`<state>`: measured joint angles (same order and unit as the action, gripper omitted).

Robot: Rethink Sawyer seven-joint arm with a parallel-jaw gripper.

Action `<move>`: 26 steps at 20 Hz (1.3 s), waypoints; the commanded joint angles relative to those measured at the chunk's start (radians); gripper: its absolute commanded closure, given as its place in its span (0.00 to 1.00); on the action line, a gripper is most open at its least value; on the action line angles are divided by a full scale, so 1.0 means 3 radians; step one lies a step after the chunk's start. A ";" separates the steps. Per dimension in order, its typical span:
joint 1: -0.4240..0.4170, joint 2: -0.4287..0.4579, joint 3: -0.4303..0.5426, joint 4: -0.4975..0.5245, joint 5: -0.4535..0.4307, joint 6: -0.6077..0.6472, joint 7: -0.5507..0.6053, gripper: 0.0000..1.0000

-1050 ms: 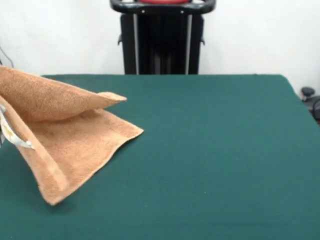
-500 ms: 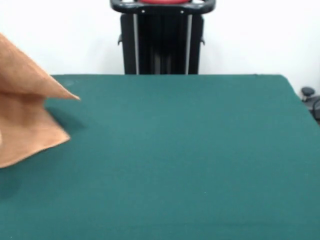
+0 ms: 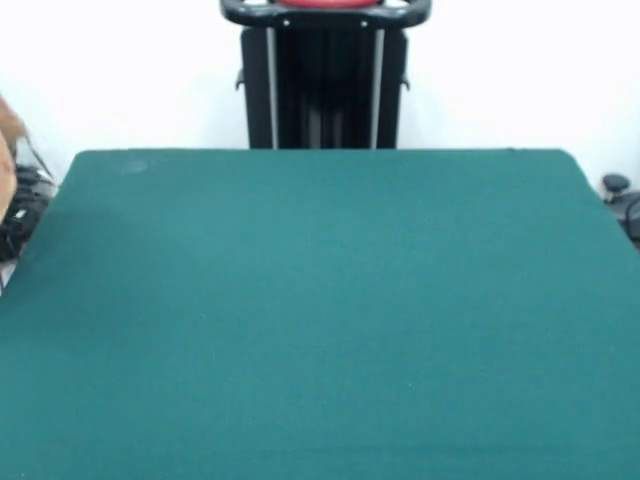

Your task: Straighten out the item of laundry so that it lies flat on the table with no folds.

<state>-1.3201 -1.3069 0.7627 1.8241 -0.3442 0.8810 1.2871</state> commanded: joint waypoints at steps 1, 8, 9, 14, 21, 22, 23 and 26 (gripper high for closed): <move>0.0212 -0.0549 0.0079 0.0814 0.0315 0.0266 -0.0910 1.00; 0.0478 -0.0934 -0.0175 0.1213 0.0604 0.0065 -0.0757 1.00; 0.0545 -0.0973 -0.0222 0.1256 0.0641 0.0071 -0.0711 1.00; 0.0896 -0.1160 -0.0499 0.1418 0.0727 0.0127 -0.0466 1.00; 0.1267 -0.1190 -0.0768 0.1452 0.0638 0.0155 -0.0101 1.00; 0.1323 -0.1204 -0.0808 0.1464 0.0629 0.0161 -0.0050 1.00; 0.1352 -0.1173 -0.0823 0.1445 0.0600 0.0154 0.0019 1.00; 0.1487 -0.1089 -0.0891 0.1469 0.0561 0.0089 0.0238 1.00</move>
<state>-0.9530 -1.6534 0.5540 2.0929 -0.1707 0.8810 1.2871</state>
